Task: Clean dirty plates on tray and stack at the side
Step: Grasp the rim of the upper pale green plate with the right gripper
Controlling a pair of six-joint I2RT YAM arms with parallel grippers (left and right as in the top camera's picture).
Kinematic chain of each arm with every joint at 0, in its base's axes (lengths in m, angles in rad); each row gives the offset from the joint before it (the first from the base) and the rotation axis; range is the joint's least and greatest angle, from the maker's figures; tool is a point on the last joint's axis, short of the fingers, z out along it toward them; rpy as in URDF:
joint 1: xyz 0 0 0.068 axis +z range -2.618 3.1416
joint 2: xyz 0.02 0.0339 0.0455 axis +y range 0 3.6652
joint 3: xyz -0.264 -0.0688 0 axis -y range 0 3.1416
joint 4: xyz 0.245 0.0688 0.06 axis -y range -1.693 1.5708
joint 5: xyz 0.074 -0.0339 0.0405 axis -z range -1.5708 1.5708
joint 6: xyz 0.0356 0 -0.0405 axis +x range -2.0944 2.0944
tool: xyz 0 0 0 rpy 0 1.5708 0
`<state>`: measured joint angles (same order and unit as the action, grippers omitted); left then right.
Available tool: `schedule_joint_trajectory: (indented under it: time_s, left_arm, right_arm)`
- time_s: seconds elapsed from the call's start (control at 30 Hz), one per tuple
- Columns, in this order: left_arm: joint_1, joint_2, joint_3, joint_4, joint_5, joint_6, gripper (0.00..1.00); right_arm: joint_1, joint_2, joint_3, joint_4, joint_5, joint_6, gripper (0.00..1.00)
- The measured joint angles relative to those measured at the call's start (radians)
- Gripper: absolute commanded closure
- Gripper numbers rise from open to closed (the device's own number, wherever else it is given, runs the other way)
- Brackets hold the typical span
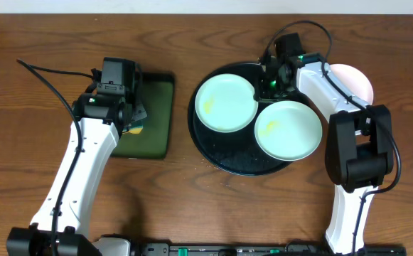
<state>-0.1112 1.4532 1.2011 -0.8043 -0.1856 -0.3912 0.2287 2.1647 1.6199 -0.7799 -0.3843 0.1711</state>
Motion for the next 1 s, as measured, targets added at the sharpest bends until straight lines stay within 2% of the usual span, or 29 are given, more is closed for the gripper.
schedule_joint_trajectory:
  time_s: [0.07,0.1,0.17,0.2,0.6,1.0]
  left_arm:
    - [0.0,0.0,0.0,0.0,0.0,0.0,0.92]
    - [0.0,0.0,0.0,0.0,0.0,0.0,0.92]
    - [0.0,0.0,0.0,0.0,0.0,0.0,0.92]
    - [0.0,0.0,0.0,0.0,0.0,0.0,0.92]
    - [0.0,0.0,0.0,0.0,0.0,0.0,0.92]
    - [0.0,0.036,0.0,0.03,0.004,0.0,0.92]
  right_arm:
    - [0.004,0.0,0.0,-0.021,0.016,-0.013,0.99]
    - [0.005,0.0,0.0,-0.032,0.03,-0.02,0.94]
    - [0.01,0.0,0.0,-0.051,0.063,-0.028,0.74]
    - [0.011,0.0,0.0,-0.054,0.071,-0.026,0.73]
    - [0.066,0.0,0.0,0.024,0.175,-0.046,0.77]
    - [0.087,0.0,0.0,0.009,0.221,-0.046,0.8]
